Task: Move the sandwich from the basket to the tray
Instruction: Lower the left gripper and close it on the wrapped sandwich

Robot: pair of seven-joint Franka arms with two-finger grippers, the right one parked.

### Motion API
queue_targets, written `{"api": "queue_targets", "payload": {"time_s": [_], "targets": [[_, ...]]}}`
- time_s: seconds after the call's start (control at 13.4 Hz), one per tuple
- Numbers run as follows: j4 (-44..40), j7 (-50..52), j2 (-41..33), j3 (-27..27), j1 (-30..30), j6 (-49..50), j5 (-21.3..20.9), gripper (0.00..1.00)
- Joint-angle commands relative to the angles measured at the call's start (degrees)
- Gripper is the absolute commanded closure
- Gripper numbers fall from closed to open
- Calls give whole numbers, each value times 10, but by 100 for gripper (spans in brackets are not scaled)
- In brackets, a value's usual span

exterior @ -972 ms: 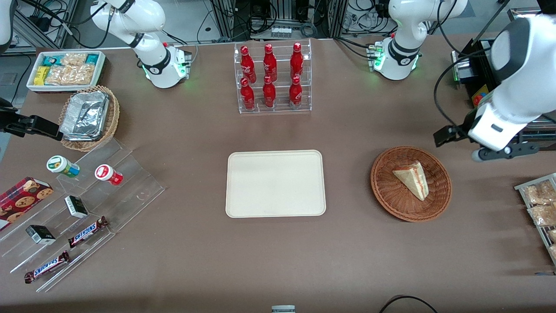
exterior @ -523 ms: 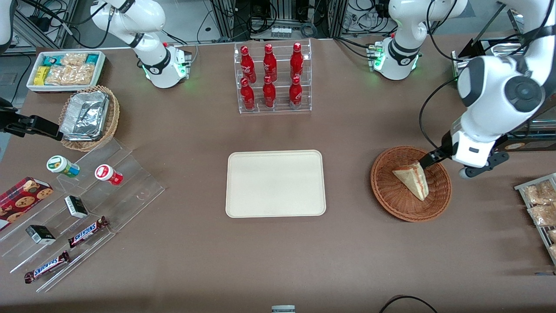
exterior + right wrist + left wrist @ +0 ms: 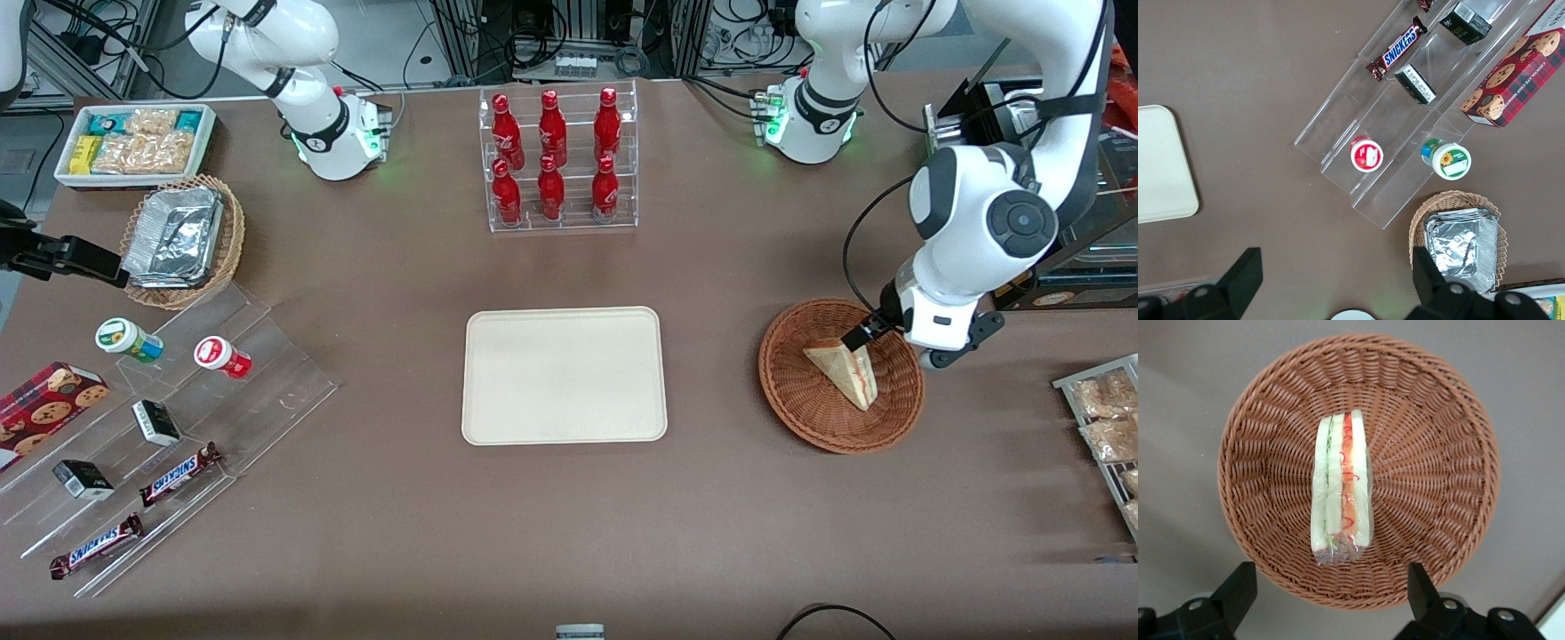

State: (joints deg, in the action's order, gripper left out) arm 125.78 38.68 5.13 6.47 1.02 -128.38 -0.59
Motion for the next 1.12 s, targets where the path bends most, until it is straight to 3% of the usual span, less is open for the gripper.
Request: {"api": "queue_targets", "payload": {"time_s": [0.0, 0.6, 0.67, 0.75, 0.82, 1.05], "targets": [[1, 24, 23, 3, 5, -18, -3, 0], [1, 39, 104, 3, 4, -96, -4, 0], [2, 39, 108, 3, 4, -97, -4, 20], [3, 42, 107, 3, 4, -95, -4, 65], [6, 41, 103, 3, 4, -94, -4, 100], [5, 39, 94, 3, 4, -80, -5, 100]]}}
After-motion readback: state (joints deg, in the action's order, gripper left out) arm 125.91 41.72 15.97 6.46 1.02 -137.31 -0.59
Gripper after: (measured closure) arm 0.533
